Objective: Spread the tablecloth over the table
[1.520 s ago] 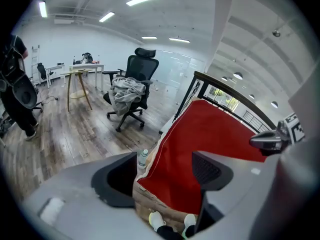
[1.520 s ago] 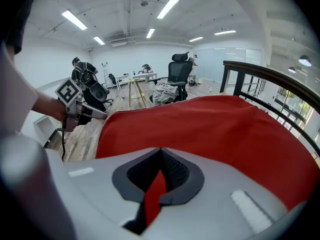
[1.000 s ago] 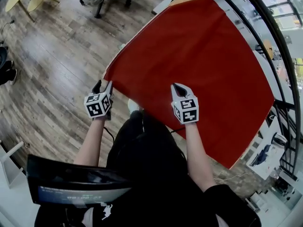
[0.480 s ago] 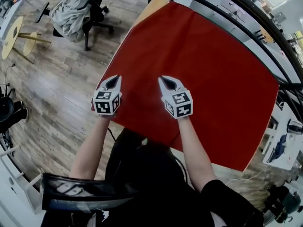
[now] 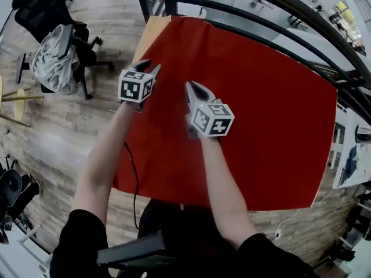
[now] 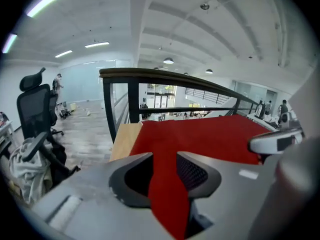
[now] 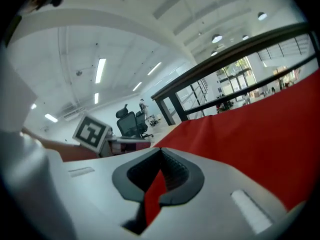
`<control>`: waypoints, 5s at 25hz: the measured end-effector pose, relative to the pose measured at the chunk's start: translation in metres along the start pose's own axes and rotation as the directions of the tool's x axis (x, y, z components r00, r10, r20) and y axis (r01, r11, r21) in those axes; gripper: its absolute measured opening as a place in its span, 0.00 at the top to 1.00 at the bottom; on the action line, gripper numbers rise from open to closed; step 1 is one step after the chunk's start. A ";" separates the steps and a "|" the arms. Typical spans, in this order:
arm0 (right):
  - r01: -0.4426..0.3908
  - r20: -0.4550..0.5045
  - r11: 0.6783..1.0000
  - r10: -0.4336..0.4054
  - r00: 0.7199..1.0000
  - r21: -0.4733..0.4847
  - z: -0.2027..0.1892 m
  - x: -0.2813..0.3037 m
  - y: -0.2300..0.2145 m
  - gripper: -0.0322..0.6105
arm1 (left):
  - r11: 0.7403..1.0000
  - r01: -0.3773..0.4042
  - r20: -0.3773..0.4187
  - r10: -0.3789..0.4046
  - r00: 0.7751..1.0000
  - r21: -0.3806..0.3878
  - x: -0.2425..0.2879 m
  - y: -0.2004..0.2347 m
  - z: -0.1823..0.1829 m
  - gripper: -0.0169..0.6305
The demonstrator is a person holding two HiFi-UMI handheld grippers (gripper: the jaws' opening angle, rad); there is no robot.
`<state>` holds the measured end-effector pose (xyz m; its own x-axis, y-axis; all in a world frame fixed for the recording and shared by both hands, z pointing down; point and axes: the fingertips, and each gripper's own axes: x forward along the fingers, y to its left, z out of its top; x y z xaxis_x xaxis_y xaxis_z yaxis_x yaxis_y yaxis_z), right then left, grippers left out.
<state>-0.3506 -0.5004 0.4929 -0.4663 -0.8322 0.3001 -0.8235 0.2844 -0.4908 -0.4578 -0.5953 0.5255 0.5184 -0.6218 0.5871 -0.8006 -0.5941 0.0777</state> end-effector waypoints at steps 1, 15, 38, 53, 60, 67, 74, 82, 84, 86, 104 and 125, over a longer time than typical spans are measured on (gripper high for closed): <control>0.005 -0.011 0.999 -0.006 1.000 -0.044 0.004 0.017 -0.003 0.93 | 1.000 0.000 0.003 0.000 1.000 0.026 0.020 0.015 0.015 0.72; 0.010 -0.046 0.972 -0.021 0.999 -0.233 0.023 0.154 -0.059 0.93 | 0.970 0.206 -0.100 -0.194 0.976 0.132 0.198 0.115 0.116 0.71; -0.067 -0.041 0.967 0.059 0.997 -0.247 0.026 0.140 -0.055 0.94 | 0.688 0.672 -0.490 -0.501 0.713 0.274 0.249 0.105 0.118 0.59; -0.061 -0.020 0.969 0.058 0.998 -0.240 0.029 0.137 -0.062 0.93 | 0.636 0.555 -0.554 -0.232 0.800 0.535 0.253 0.149 0.143 0.95; -0.046 -0.055 0.958 0.032 0.998 -0.282 0.025 0.141 -0.060 0.94 | 0.689 0.236 -0.397 0.081 0.914 0.685 0.252 0.215 0.145 0.94; -0.014 -0.108 0.934 -0.026 0.994 -0.357 0.017 0.159 -0.061 0.93 | 0.850 0.211 -0.119 -0.175 0.977 0.483 0.194 0.166 0.144 0.96; 0.078 -0.044 0.966 -0.091 0.995 -0.248 0.024 0.082 -0.069 0.93 | 0.855 0.351 -0.026 -0.370 0.929 0.382 0.114 0.041 0.111 0.96; 0.128 -0.019 0.963 -0.136 0.990 -0.237 0.019 -0.034 -0.082 0.93 | 0.865 0.350 -0.031 -0.364 0.931 0.359 0.064 -0.064 0.071 0.97; 0.153 -0.011 0.957 -0.161 0.987 -0.248 0.014 -0.074 -0.093 0.93 | 0.877 0.336 -0.039 -0.345 0.938 0.344 0.049 -0.090 0.061 0.97; 0.186 0.011 0.949 -0.189 0.982 -0.255 0.012 -0.119 -0.111 0.94 | 0.889 0.331 -0.033 -0.338 0.941 0.317 0.032 -0.119 0.052 0.97; 0.363 0.064 0.919 -0.358 0.932 -0.150 -0.011 -0.427 -0.286 0.93 | 0.990 0.137 -0.007 -0.137 0.991 -0.019 -0.077 -0.341 -0.064 0.96; 0.625 -0.211 0.763 -0.646 0.734 -0.164 -0.080 -0.440 -0.401 0.93 | 0.967 -0.208 -0.214 0.175 0.961 -0.143 -0.006 -0.231 -0.137 0.96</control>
<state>0.1589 -0.2103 0.6235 0.1217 -0.6941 0.7095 -0.9729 -0.2248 -0.0531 -0.3176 -0.3841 0.6144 0.2933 -0.5922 0.7505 -0.9257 -0.3720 0.0683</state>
